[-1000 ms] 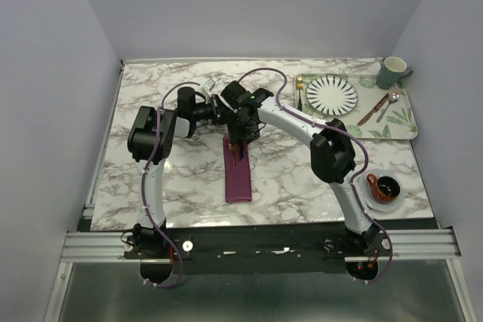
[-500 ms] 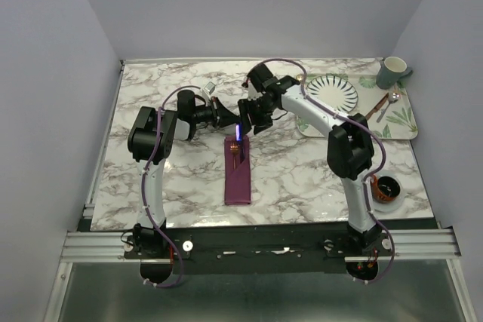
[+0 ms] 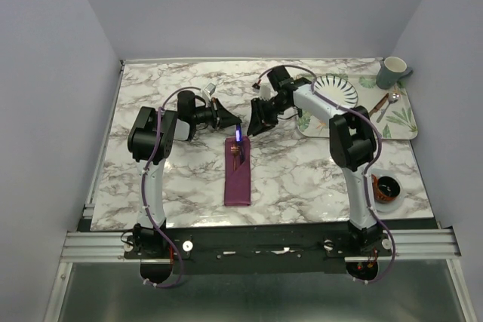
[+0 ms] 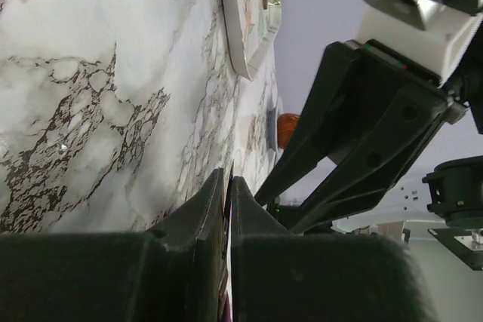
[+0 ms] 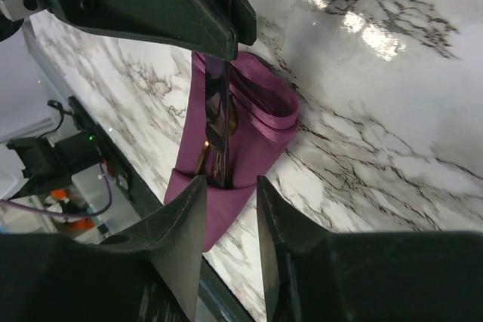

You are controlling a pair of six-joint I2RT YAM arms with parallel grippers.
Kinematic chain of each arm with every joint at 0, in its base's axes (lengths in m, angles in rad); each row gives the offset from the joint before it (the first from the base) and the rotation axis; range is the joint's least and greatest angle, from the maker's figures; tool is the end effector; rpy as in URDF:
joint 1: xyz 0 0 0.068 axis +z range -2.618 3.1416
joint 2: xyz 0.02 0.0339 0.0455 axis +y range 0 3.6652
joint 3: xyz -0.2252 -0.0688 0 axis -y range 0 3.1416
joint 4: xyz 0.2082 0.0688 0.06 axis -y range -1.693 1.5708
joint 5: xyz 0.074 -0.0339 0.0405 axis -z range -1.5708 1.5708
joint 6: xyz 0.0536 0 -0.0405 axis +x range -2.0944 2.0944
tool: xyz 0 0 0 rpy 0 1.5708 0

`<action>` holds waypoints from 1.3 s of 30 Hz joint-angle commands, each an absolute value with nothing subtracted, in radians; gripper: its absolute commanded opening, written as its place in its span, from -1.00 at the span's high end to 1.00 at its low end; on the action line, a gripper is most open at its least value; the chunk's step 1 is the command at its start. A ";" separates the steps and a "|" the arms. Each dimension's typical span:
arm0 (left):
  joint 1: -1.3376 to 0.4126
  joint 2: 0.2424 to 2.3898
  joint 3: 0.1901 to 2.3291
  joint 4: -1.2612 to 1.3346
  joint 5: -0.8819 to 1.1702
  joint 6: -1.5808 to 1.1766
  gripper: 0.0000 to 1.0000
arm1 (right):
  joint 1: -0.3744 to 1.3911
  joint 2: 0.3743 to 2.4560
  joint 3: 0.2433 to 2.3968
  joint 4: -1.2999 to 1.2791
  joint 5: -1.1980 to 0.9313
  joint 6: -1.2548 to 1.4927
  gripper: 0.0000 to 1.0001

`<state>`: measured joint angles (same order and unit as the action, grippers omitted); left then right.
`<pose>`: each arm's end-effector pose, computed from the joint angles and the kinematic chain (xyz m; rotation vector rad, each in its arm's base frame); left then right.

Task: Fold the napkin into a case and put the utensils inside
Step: Pass from the right arm to the left, then insert the knife into the folded napkin.

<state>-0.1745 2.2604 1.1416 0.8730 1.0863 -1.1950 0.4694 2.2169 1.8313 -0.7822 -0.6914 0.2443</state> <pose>0.3898 -0.1169 0.1021 -0.1501 2.1381 -1.8635 0.3558 0.2188 0.1645 -0.5172 2.7488 1.1404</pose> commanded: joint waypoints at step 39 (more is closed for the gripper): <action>-0.221 2.192 1.192 0.574 1.111 -0.973 0.76 | 0.465 2.349 1.749 -0.615 -0.770 0.288 0.86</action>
<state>-0.2134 2.2566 1.1866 0.6102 1.0893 -1.0100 0.4690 2.3169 1.7397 -0.6399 -0.7940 0.2737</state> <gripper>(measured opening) 0.121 0.161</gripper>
